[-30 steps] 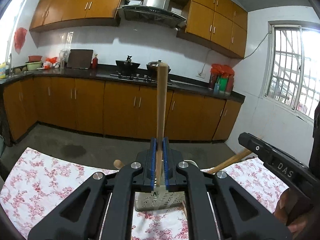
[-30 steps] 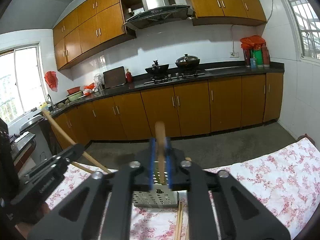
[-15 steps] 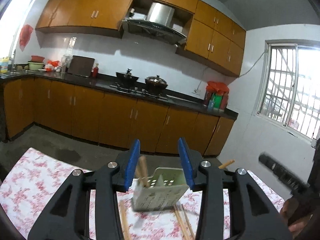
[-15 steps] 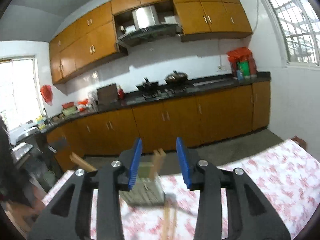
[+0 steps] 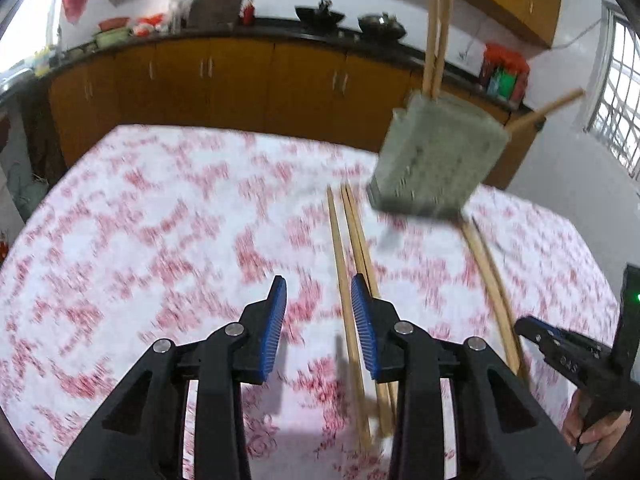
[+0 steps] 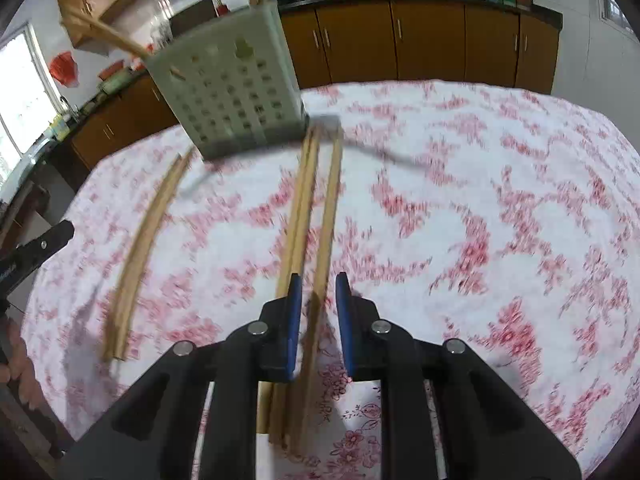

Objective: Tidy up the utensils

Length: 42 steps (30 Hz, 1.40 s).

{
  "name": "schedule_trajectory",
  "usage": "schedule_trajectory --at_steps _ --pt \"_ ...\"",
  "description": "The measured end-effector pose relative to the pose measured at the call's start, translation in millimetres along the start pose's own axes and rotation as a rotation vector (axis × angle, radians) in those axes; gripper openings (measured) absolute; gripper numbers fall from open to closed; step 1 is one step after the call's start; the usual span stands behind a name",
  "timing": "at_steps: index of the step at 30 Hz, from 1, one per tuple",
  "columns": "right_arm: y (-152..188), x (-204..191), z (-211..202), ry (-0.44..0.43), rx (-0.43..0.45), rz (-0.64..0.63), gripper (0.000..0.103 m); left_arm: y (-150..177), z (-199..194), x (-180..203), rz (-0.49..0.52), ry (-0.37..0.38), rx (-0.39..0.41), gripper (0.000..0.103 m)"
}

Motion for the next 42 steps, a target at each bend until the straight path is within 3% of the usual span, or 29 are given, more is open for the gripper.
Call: schedule_trajectory --at_steps 2,9,16,20,27,42 --pt "-2 -1 -2 0.035 0.029 -0.025 0.009 5 7 3 0.012 0.018 -0.022 0.032" --pt "-7 17 -6 0.05 0.045 0.015 0.009 19 24 19 0.036 0.075 -0.08 0.021" --pt "-7 15 -5 0.034 0.046 0.005 0.011 31 41 29 0.098 0.047 -0.141 0.017" --pt "-4 12 -6 0.037 0.062 -0.025 0.012 28 44 29 0.125 0.007 -0.129 0.009" --pt "-22 33 -3 0.082 0.09 0.02 0.008 17 52 -9 0.058 -0.041 -0.128 0.008" --pt "-22 32 1 0.094 0.088 0.013 0.01 20 49 -13 0.037 -0.015 -0.112 0.008"
Point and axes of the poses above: each gripper's, at about its wrist camera, not at the fingertips, and z roughly the way its jaws point, x to its right, y to its underside, the point moved 7 cm from there along z, roughly the way its jaws point, and after that the axes turned 11 degrees about z, right-handed, at the moved point
